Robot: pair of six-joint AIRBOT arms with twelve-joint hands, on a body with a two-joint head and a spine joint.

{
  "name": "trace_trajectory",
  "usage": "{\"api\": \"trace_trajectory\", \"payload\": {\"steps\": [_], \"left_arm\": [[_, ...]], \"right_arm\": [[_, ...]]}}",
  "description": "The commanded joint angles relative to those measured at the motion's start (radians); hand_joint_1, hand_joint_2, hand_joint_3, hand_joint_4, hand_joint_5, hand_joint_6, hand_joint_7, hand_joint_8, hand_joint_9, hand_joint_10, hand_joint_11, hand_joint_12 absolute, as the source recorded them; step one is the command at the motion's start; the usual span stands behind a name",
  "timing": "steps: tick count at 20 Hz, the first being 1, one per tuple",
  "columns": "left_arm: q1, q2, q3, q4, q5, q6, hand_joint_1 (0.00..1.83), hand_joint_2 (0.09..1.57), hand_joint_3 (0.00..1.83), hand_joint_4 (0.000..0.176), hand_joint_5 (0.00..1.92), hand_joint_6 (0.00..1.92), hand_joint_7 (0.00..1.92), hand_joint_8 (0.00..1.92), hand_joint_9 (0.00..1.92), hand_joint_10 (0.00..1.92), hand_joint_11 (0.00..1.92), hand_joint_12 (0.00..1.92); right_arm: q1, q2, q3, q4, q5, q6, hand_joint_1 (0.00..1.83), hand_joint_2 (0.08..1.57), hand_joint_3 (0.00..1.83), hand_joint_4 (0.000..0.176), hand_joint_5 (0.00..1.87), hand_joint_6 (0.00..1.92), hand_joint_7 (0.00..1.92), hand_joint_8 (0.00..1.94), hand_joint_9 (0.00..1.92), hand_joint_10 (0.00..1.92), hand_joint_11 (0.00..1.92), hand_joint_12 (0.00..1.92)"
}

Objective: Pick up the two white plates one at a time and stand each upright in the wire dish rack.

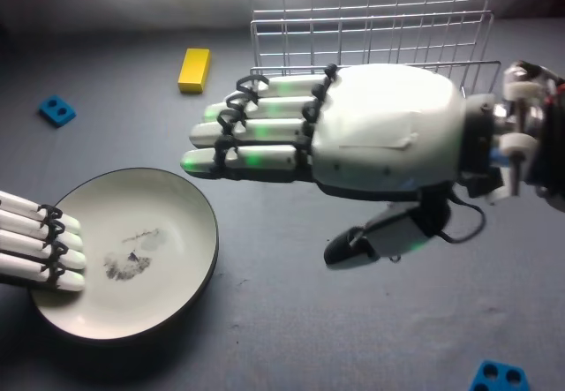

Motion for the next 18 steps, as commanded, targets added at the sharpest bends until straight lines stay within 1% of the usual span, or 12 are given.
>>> {"api": "trace_trajectory", "payload": {"steps": [1,2,3,6,7,8,10,12,13,16,17,18], "left_arm": [[0.006,-0.025,-0.012,-0.013,0.000,-0.001,0.00,1.08,0.00,0.000,0.00,0.00,0.00,0.00,0.00,0.00,0.00,0.00],[0.010,-0.029,-0.016,-0.019,0.001,-0.001,0.00,1.08,0.00,0.000,0.00,0.00,0.00,0.00,0.00,0.00,0.00,0.00],[0.018,-0.035,-0.020,-0.032,0.001,-0.001,0.00,1.08,0.00,0.000,0.00,0.00,0.00,0.00,0.00,0.00,0.00,0.00],[0.032,-0.060,-0.024,-0.069,0.012,-0.001,0.00,1.08,0.00,0.000,0.00,0.00,0.00,0.00,0.00,0.00,0.00,0.00],[0.033,-0.068,-0.026,-0.075,0.016,-0.001,0.00,1.08,0.00,0.000,0.00,0.00,0.00,0.00,0.00,0.00,0.00,0.00],[0.033,-0.075,-0.028,-0.080,0.018,-0.001,0.00,1.08,0.00,0.000,0.00,0.00,0.00,0.00,0.00,0.00,0.00,0.00],[0.033,-0.086,-0.034,-0.085,0.029,-0.001,0.00,1.07,0.00,0.000,0.00,0.00,0.00,0.00,0.00,0.00,0.00,0.00],[0.032,-0.096,-0.038,-0.098,0.038,-0.001,0.00,1.07,0.00,0.000,0.00,0.00,0.00,0.00,0.00,0.00,0.00,0.00],[0.032,-0.102,-0.039,-0.100,0.043,-0.001,0.00,1.07,0.00,0.000,0.00,0.00,0.00,0.00,0.00,0.00,0.00,0.00],[0.032,-0.115,-0.034,-0.112,0.051,-0.001,0.00,1.07,0.00,0.000,0.00,0.00,0.00,0.00,0.00,0.00,0.00,0.00],[0.032,-0.117,-0.033,-0.117,0.052,-0.001,0.00,1.08,0.00,0.000,0.00,0.00,0.00,0.00,0.00,0.00,0.00,0.00],[0.032,-0.117,-0.033,-0.121,0.052,-0.001,0.00,1.08,0.00,0.000,0.00,0.00,0.00,0.00,0.00,0.00,0.00,0.00]], "right_arm": [[0.013,-0.010,0.005,0.016,0.051,0.007,1.12,0.89,0.00,0.000,0.12,0.03,0.06,0.01,0.06,0.01,0.00,0.66],[0.016,-0.022,0.017,0.016,0.042,0.006,1.15,0.91,0.01,0.000,0.12,0.02,0.06,0.00,0.05,0.01,0.00,0.64],[0.022,-0.038,0.031,0.016,0.024,0.002,1.15,0.91,0.00,0.000,0.14,0.02,0.09,0.01,0.08,0.02,0.00,0.69],[0.038,-0.077,0.046,0.016,-0.010,-0.064,1.16,0.94,0.01,0.000,0.19,0.02,0.15,0.01,0.14,0.03,0.00,0.77],[0.040,-0.088,0.048,0.016,-0.012,-0.083,1.15,0.94,0.01,0.000,0.20,0.02,0.17,0.01,0.16,0.03,0.00,0.82],[0.042,-0.096,0.053,0.016,-0.011,-0.093,1.15,0.95,0.01,0.000,0.23,0.02,0.19,0.01,0.18,0.03,0.00,0.87],[0.049,-0.120,0.069,0.016,-0.011,-0.093,1.15,0.96,0.01,0.000,0.25,0.02,0.22,0.02,0.19,0.03,0.00,0.88],[0.062,-0.138,0.079,0.016,-0.035,-0.104,1.14,0.96,0.01,0.000,0.27,0.02,0.25,0.01,0.22,0.03,0.00,0.96],[0.066,-0.145,0.080,0.016,-0.052,-0.115,1.15,0.97,0.01,0.000,0.28,0.02,0.26,0.01,0.23,0.03,0.00,0.96],[0.060,-0.163,0.081,0.016,-0.073,-0.161,1.07,0.97,0.01,0.000,0.29,0.01,0.28,0.01,0.23,0.03,0.00,0.96],[0.061,-0.171,0.082,0.016,-0.104,-0.169,1.04,0.99,0.01,0.000,0.27,0.01,0.27,0.01,0.23,0.02,0.00,0.93],[0.061,-0.171,0.082,0.016,-0.115,-0.169,1.08,0.99,0.01,0.000,0.30,0.01,0.30,0.01,0.24,0.02,0.00,0.94]]}}
